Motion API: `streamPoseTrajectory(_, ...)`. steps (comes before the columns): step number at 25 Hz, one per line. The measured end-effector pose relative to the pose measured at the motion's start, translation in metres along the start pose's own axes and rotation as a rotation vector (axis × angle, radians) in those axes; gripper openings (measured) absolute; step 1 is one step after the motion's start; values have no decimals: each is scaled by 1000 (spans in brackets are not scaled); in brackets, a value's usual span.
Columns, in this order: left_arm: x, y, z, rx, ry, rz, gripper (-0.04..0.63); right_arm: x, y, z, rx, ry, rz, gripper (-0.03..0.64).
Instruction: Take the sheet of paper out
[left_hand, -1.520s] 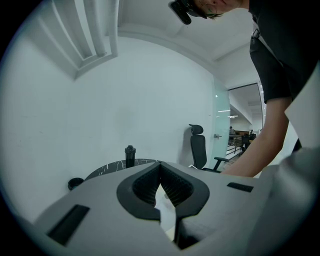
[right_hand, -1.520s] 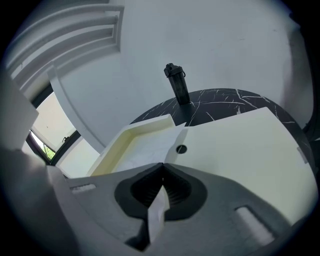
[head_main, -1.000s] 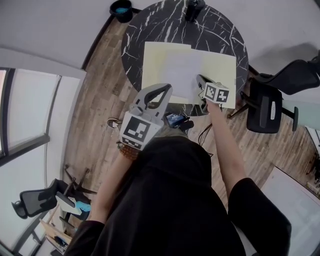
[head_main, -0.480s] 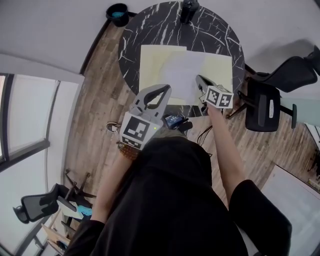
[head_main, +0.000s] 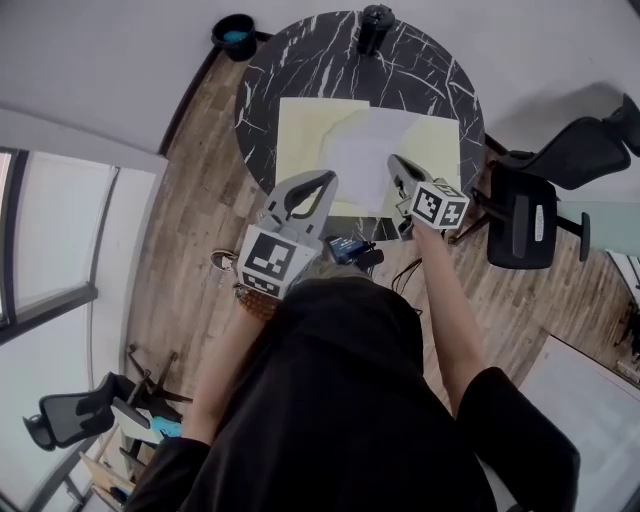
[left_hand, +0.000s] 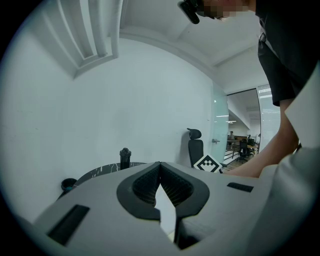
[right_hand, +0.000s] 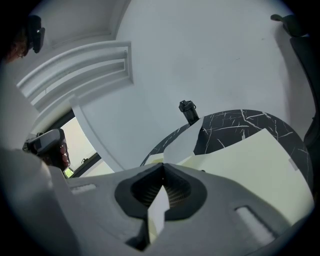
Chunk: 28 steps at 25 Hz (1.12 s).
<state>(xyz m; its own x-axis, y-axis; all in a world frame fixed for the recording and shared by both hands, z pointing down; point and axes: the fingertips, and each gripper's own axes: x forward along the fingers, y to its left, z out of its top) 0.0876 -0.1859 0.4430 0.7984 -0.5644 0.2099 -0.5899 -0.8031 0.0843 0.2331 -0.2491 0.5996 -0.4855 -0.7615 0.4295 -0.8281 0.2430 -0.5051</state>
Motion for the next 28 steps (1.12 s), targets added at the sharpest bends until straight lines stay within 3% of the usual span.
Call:
streamPoseTrajectory(13, 13, -3, 14, -9, -31, -33, -6, -37, 24, 33, 35, -132, 28, -5)
streamPoseTrajectory(28, 3, 4, 58, -23, -131, -55, -6, -73, 99, 95, -74, -309, 102, -5)
